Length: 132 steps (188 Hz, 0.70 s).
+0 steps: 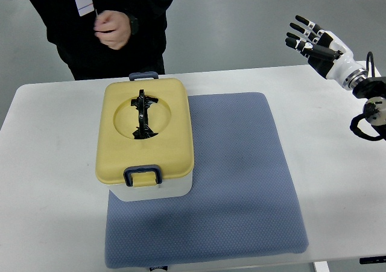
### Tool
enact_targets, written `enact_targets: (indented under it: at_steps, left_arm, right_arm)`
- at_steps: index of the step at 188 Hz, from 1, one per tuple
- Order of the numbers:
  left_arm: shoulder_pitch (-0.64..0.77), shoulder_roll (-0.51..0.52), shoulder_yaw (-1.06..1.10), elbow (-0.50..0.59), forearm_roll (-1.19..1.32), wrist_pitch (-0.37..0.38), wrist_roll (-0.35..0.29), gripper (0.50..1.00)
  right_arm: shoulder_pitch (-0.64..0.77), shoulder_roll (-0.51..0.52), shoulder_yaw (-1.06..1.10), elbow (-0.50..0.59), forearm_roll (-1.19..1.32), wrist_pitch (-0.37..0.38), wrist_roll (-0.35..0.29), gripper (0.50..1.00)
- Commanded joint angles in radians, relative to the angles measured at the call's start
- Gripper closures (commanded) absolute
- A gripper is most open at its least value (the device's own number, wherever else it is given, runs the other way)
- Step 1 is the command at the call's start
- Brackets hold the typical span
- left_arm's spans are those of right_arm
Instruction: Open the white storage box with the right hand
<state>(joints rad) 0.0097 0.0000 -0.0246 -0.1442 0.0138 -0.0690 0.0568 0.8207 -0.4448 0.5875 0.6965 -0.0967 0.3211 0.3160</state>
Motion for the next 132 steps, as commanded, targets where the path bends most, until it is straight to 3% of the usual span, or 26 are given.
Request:
enact_targets:
  at_steps: [1,132]
  left_arm:
    - [-0.001,0.0,0.0,0.0,0.0,0.0,0.0,0.5]
    - [-0.001,0.0,0.0,0.002,0.0,0.0,-0.002,0.5]
  right_arm:
    - [0.0,0.0,0.0,0.0,0.0,0.001,0.0,0.574]
    - [0.0,-0.002,-0.002,0.0,-0.001,0.006,0.0,0.574]
